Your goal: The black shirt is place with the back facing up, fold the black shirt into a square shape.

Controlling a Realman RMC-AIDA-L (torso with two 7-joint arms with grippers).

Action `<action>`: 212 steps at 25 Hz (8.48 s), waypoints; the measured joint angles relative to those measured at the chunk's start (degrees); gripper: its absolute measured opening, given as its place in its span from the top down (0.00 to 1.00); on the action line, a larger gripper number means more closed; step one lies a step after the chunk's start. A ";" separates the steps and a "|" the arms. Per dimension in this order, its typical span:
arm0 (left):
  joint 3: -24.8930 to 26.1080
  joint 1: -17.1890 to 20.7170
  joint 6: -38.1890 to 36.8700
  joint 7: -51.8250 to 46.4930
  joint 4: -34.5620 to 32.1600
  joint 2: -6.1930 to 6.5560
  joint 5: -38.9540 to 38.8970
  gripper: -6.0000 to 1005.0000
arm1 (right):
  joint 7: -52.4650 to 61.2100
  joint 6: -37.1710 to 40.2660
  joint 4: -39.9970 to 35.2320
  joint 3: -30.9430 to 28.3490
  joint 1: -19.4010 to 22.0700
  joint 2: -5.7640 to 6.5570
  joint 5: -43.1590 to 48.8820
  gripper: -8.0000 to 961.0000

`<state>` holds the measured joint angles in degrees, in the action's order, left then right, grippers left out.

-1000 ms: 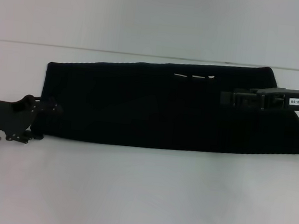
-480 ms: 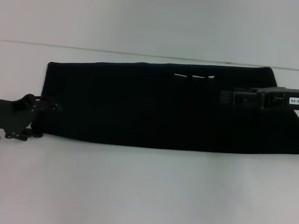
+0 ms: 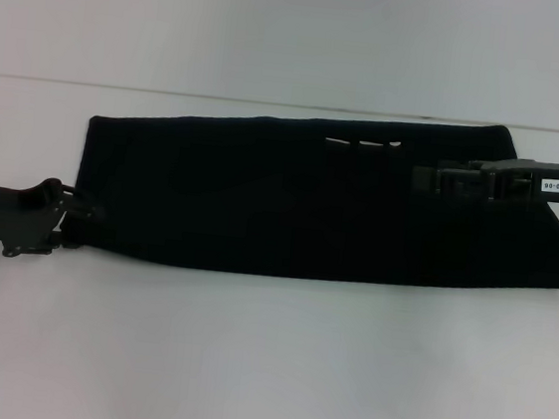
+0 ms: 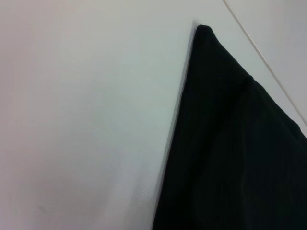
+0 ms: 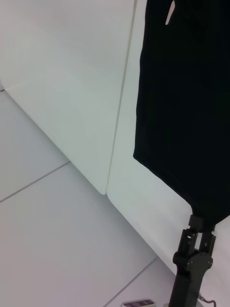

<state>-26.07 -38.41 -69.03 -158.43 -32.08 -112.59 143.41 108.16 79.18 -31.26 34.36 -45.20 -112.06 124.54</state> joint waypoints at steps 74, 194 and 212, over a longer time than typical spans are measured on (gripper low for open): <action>-5.72 -17.09 -1.85 35.41 14.39 -11.55 -21.69 0.83 | -0.10 -10.72 -5.07 -5.12 9.11 0.79 -3.89 0.37; -14.80 0.29 -9.89 68.17 -3.24 -11.07 -29.18 0.06 | 15.05 -12.66 2.15 9.06 5.06 -0.11 -3.63 0.88; -17.17 -7.94 24.08 43.61 5.89 -9.21 -28.63 0.06 | 15.02 -8.28 -2.85 4.10 5.98 0.96 -3.87 0.27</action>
<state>-43.24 -46.35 -44.95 -114.82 -26.19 -121.79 114.78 123.18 70.89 -34.11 38.46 -39.22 -111.09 120.67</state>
